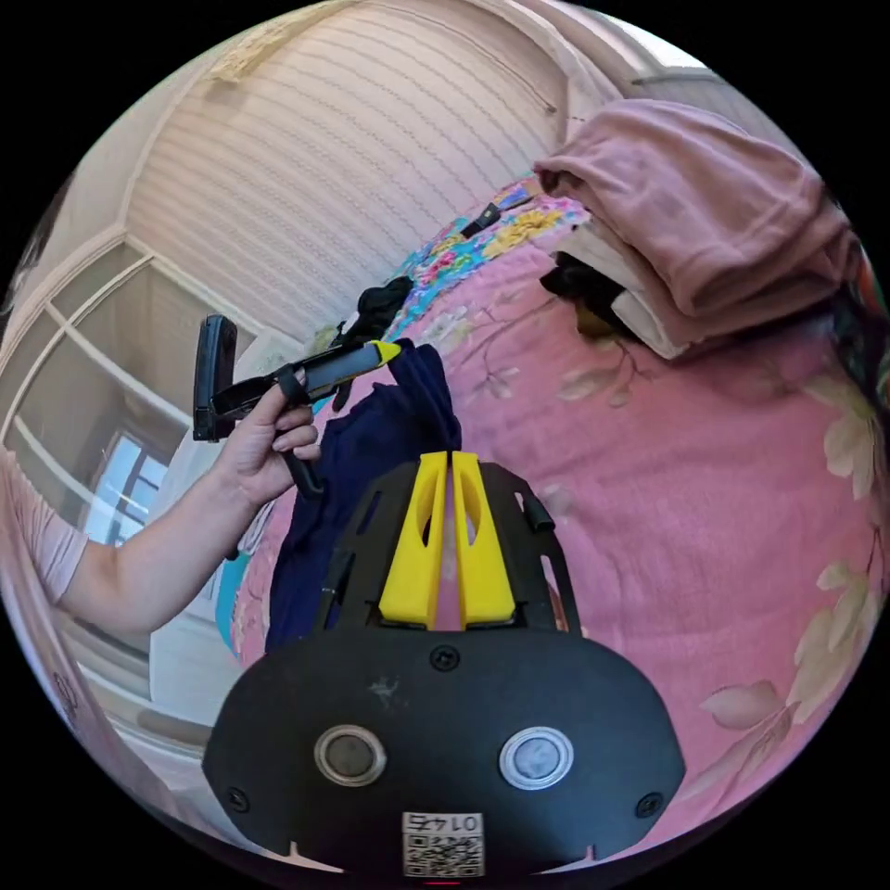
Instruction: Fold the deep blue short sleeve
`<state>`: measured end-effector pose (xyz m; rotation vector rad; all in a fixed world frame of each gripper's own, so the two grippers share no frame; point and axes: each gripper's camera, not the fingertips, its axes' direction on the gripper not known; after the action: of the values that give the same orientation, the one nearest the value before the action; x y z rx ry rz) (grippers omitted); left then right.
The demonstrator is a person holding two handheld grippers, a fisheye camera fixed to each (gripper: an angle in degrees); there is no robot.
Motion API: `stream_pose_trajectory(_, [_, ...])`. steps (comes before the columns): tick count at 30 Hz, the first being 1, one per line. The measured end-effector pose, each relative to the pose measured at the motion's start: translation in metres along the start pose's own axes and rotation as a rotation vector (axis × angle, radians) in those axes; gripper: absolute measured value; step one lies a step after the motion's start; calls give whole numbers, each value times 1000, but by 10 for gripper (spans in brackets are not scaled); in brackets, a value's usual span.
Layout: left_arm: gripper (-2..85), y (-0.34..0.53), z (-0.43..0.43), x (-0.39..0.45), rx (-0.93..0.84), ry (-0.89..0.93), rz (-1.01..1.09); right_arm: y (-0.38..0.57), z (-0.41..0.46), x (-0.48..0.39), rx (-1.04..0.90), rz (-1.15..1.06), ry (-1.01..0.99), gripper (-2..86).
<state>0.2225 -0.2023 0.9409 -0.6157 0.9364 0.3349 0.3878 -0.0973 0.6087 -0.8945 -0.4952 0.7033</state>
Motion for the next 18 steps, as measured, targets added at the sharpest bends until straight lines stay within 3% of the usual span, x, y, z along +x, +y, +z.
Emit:
stream_pose_trajectory(6, [-4, 69, -48, -57, 16, -78, -193, 10, 14, -65, -136, -327, -2, 15])
stream_pose_trajectory(9, [7, 97, -52, -80, -8, -33, -273, 27, 23, -81, -209, -418, 6, 35])
stream_pose_trajectory(15, [32, 100, -86, -109, -10, -65, -327, 33, 13, -86, -270, -416, -37, 60])
stream_pose_trajectory(18, [39, 75, -84, -117, -6, -40, -307, 20, 11, -84, -217, -387, 58, 72])
